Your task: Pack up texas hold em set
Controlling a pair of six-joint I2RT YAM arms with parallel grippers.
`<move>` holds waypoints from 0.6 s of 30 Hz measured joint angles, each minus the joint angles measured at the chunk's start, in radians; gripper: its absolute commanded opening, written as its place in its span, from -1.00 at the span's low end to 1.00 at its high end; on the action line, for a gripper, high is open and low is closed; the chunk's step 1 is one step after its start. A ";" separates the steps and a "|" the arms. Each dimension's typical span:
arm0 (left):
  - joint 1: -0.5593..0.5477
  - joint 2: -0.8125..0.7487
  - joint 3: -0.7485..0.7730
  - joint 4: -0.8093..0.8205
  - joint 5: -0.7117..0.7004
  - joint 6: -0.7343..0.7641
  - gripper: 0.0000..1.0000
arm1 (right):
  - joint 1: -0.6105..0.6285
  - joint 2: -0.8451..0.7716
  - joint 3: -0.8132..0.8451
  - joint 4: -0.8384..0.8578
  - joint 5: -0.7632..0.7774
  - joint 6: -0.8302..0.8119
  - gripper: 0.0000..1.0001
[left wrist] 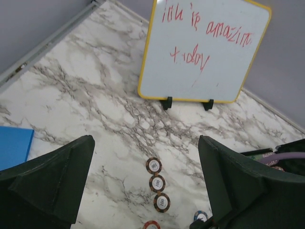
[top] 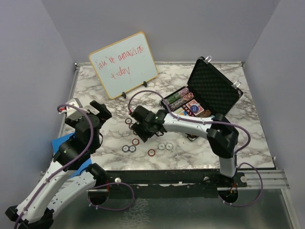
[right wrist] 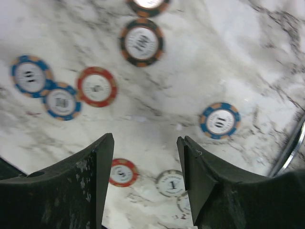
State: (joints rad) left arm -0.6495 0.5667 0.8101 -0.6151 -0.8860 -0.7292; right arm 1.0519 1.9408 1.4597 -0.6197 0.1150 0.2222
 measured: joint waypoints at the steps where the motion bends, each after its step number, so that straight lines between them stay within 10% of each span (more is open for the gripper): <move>1: 0.000 -0.002 0.025 0.001 -0.010 0.025 0.98 | 0.020 0.000 0.012 0.005 0.000 0.002 0.22; 18: 0.000 0.018 0.176 0.030 -0.042 0.241 0.98 | 0.203 0.306 0.393 -0.007 -0.003 -0.093 0.35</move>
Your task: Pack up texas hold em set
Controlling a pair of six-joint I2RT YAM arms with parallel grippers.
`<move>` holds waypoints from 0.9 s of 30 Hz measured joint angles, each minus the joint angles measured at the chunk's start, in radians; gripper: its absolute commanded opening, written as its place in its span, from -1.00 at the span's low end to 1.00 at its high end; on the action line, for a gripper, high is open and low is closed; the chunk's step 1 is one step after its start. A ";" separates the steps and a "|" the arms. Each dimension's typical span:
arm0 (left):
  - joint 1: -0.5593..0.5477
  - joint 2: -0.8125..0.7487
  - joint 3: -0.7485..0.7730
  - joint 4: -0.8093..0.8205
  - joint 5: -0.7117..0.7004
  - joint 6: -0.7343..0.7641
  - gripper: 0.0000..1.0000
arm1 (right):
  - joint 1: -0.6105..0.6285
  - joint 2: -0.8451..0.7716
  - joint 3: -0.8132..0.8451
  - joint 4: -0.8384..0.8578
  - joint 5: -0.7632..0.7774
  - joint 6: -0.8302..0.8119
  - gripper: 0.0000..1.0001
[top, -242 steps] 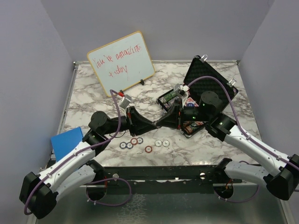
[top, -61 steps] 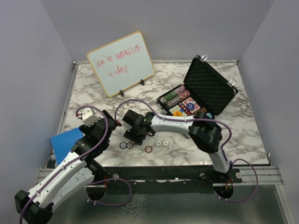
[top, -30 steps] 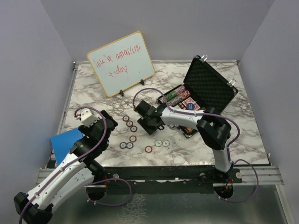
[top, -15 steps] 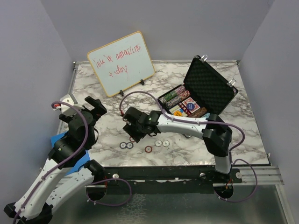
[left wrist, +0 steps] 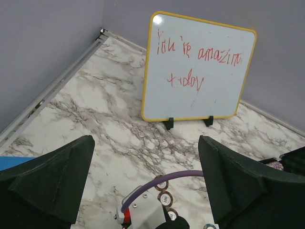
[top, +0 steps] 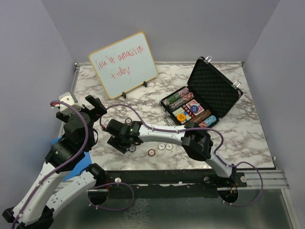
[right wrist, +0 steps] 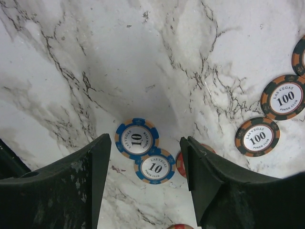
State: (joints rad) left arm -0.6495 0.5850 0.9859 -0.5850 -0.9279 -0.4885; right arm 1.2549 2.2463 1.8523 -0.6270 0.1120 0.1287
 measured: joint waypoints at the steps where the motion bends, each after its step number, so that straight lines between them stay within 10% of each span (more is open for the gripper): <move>1: 0.000 0.002 0.000 0.000 0.002 0.001 0.98 | 0.000 0.013 0.011 -0.008 0.000 -0.007 0.35; 18: 0.000 0.005 -0.038 0.022 0.028 0.004 0.98 | 0.005 0.084 0.077 -0.094 -0.069 -0.123 0.28; 27: 0.000 0.013 -0.053 0.029 0.047 0.003 0.98 | 0.009 0.101 0.101 -0.100 -0.071 -0.129 -0.17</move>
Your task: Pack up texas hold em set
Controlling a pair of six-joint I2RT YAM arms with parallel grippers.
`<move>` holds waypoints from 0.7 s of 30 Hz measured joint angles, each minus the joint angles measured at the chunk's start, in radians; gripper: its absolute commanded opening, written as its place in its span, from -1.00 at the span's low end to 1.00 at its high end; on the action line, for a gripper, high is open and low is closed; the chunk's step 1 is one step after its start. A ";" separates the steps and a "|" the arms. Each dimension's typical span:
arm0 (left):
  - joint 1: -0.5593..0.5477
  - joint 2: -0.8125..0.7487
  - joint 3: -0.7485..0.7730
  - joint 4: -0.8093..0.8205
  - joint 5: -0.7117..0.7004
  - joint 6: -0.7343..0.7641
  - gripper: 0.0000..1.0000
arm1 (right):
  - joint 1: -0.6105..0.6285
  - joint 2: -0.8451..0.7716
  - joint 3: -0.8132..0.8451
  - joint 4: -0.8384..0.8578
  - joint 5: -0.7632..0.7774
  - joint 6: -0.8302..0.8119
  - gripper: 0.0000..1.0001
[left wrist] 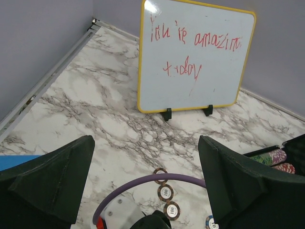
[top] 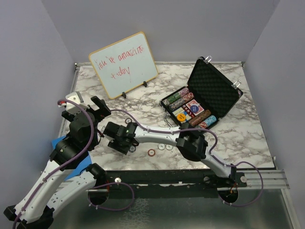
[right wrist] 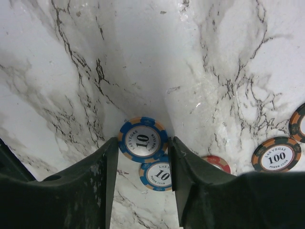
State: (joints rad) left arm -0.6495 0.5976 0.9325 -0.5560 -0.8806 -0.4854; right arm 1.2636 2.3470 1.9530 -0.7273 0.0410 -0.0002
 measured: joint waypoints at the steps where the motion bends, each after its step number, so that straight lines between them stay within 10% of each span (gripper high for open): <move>1: 0.000 0.000 0.000 0.001 0.001 0.000 0.98 | 0.000 0.004 0.006 0.000 0.005 0.000 -0.25; 21: 0.000 -0.025 0.019 0.001 0.024 -0.023 0.98 | -0.016 -0.269 -0.222 0.107 0.192 0.080 -0.37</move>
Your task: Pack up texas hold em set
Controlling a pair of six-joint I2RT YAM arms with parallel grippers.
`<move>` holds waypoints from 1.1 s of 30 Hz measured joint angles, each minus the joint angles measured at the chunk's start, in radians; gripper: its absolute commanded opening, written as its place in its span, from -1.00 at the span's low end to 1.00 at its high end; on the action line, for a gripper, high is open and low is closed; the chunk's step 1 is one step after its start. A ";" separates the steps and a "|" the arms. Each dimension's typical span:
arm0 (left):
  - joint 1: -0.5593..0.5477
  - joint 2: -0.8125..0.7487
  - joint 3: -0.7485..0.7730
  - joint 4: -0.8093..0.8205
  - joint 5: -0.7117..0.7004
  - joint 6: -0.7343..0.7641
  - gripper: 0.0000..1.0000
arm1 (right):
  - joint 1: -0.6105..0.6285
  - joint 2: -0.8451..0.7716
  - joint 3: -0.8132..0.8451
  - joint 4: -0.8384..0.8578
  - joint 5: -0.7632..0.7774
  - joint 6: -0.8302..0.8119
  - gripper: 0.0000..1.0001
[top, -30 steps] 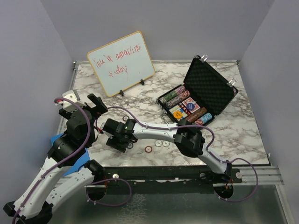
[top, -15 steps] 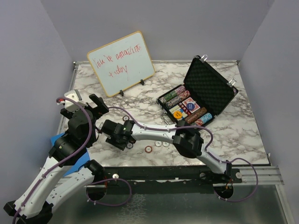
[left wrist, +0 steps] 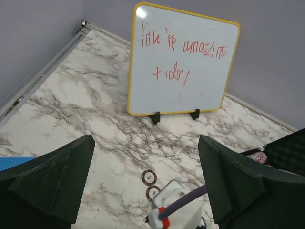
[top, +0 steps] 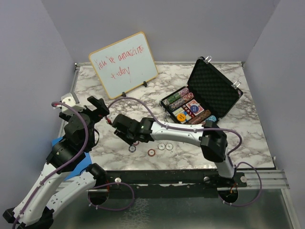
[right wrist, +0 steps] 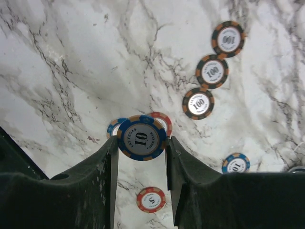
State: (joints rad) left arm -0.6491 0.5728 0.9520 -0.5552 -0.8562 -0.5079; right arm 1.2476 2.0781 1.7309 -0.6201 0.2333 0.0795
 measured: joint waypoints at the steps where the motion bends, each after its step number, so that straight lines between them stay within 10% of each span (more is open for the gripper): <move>1: 0.000 -0.002 0.002 0.000 0.001 -0.002 0.98 | -0.004 -0.017 -0.008 0.009 0.005 0.002 -0.37; 17: 0.000 0.009 0.002 0.000 0.016 -0.022 0.98 | -0.276 -0.109 -0.229 0.040 0.035 0.078 -0.35; 33: 0.000 0.034 -0.003 0.012 0.022 -0.023 0.98 | -0.298 -0.080 -0.281 0.043 -0.011 0.097 -0.35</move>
State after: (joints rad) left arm -0.6495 0.6064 0.9493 -0.5430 -0.8341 -0.5312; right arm 0.9493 1.9984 1.4498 -0.5770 0.2226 0.1761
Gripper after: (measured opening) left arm 0.988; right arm 0.397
